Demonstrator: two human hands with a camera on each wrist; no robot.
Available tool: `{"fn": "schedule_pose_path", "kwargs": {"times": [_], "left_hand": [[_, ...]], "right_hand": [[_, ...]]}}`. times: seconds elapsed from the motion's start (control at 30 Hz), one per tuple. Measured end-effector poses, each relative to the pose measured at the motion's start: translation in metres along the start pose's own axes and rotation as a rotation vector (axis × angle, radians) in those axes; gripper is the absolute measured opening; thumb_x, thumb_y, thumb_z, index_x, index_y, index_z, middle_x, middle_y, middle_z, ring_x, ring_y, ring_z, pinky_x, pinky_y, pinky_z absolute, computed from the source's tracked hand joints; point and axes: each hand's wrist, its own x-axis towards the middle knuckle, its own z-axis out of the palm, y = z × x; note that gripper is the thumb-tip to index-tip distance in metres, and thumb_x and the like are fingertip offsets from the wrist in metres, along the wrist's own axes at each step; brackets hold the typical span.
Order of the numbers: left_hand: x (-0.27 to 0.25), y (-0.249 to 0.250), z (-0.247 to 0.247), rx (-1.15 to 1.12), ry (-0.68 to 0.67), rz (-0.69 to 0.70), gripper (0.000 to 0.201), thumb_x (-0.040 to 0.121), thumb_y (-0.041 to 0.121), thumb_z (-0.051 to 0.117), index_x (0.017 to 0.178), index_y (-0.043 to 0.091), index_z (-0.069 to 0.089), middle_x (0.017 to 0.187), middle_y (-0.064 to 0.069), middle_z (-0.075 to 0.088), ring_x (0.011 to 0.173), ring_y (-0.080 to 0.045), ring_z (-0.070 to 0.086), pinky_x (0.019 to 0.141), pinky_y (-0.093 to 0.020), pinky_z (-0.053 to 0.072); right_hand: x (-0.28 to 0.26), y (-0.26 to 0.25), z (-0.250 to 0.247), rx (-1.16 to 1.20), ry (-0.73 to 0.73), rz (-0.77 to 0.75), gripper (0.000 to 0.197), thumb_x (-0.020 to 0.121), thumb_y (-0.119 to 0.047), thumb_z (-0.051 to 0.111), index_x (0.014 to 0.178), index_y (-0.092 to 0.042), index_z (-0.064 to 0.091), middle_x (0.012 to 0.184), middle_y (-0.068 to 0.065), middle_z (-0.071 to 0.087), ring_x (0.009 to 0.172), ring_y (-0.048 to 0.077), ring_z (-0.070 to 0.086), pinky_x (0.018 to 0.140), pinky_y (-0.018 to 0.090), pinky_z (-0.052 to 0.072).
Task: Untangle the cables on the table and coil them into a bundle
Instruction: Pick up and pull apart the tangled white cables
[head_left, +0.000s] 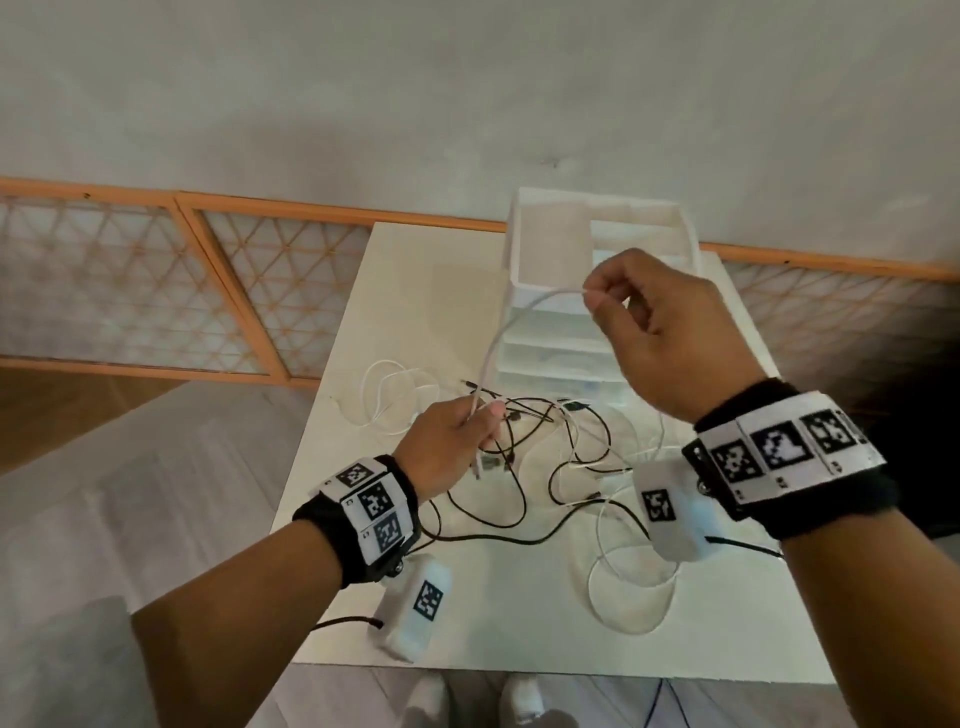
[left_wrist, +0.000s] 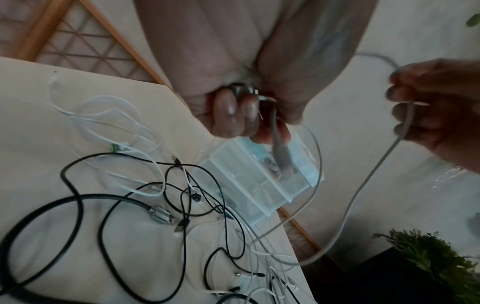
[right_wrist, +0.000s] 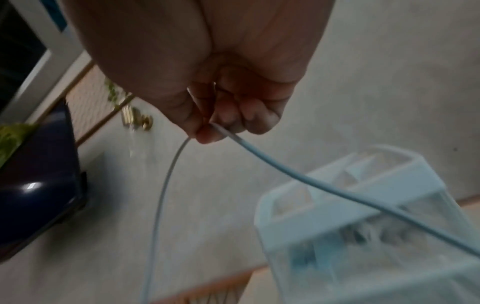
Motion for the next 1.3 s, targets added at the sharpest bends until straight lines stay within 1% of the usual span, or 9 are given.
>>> {"fn": "schedule_pose_path", "kwargs": {"times": [0.2,0.27,0.4,0.53,0.67,0.87,1.17,1.23,1.3], "left_hand": [[0.010,0.020,-0.015,-0.326,0.063,-0.123,0.038,0.102,0.037,0.044,0.071,0.015,0.046,0.054,0.009,0.037,0.052,-0.010,0.031,0.049,-0.022,0.028],[0.013,0.031,-0.029,-0.397,0.084,-0.120,0.036,0.101,0.041,0.044,0.073,0.018,0.044,0.054,0.011,0.034,0.050,-0.008,0.030,0.047,-0.021,0.029],[0.017,0.056,-0.051,-0.589,0.193,-0.105,0.037,0.101,0.043,0.042,0.073,0.020,0.042,0.051,0.006,0.028,0.043,-0.011,0.021,0.039,-0.021,0.023],[0.021,0.060,-0.050,-0.697,0.262,-0.214,0.034,0.100,0.036,0.045,0.071,0.020,0.041,0.056,0.004,0.021,0.043,-0.012,0.015,0.043,-0.025,0.009],[0.020,0.054,-0.031,-0.641,0.210,-0.301,0.035,0.098,0.042,0.042,0.073,0.018,0.044,0.055,0.005,0.025,0.042,-0.011,0.018,0.041,-0.021,0.012],[0.025,0.030,-0.013,-0.306,0.230,-0.375,0.032,0.100,0.028,0.045,0.071,0.020,0.036,0.060,0.003,0.031,0.038,-0.007,0.024,0.037,-0.017,0.020],[0.023,0.003,-0.028,0.252,0.335,-0.535,0.042,0.097,0.037,0.048,0.113,-0.001,0.054,0.111,-0.022,0.059,0.107,-0.040,0.056,0.084,-0.041,0.042],[0.032,0.017,-0.030,0.117,0.381,-0.495,0.034,0.098,0.031,0.047,0.101,-0.002,0.056,0.110,-0.033,0.057,0.102,-0.045,0.057,0.085,-0.046,0.047],[0.041,0.038,-0.026,-0.020,0.414,-0.417,0.027,0.098,0.027,0.047,0.080,0.007,0.051,0.092,-0.028,0.053,0.072,-0.037,0.053,0.068,-0.041,0.044]], "right_hand": [[-0.002,0.041,-0.022,-0.075,0.016,0.129,0.010,0.088,-0.021,0.068,0.097,-0.025,0.069,0.076,-0.018,0.061,0.053,0.001,0.051,0.057,0.006,0.036],[-0.017,0.079,-0.015,-0.228,-0.027,0.214,0.004,0.089,-0.021,0.068,0.090,-0.021,0.072,0.079,-0.013,0.065,0.058,-0.002,0.051,0.065,0.017,0.041],[-0.064,0.175,0.005,-0.390,-0.089,0.605,0.017,0.091,-0.025,0.062,0.092,-0.015,0.076,0.100,0.012,0.071,0.087,0.031,0.063,0.076,0.028,0.041],[-0.084,0.203,0.000,-0.276,-0.137,0.927,0.025,0.095,-0.036,0.055,0.099,-0.022,0.075,0.102,0.017,0.071,0.089,0.035,0.066,0.082,0.034,0.052],[-0.042,0.175,-0.026,0.094,0.055,0.749,0.024,0.095,-0.020,0.051,0.084,-0.023,0.073,0.077,0.002,0.072,0.059,0.025,0.068,0.075,0.047,0.061],[0.018,0.107,-0.089,0.456,0.556,0.226,0.014,0.098,-0.026,0.055,0.104,-0.032,0.066,0.110,0.001,0.070,0.057,0.017,0.066,0.047,0.026,0.051],[-0.006,0.089,-0.074,0.359,0.362,0.104,0.053,0.083,0.007,0.046,0.122,-0.025,0.064,0.118,-0.005,0.066,0.061,0.018,0.065,0.063,0.031,0.053],[-0.012,0.072,-0.063,0.448,0.217,0.099,0.045,0.078,0.005,0.046,0.110,-0.015,0.071,0.100,-0.005,0.072,0.049,0.013,0.055,0.056,0.020,0.046],[-0.017,0.058,-0.051,0.490,0.102,0.101,0.039,0.077,0.001,0.048,0.103,-0.013,0.073,0.094,-0.002,0.074,0.044,0.020,0.048,0.047,0.022,0.040]]}}
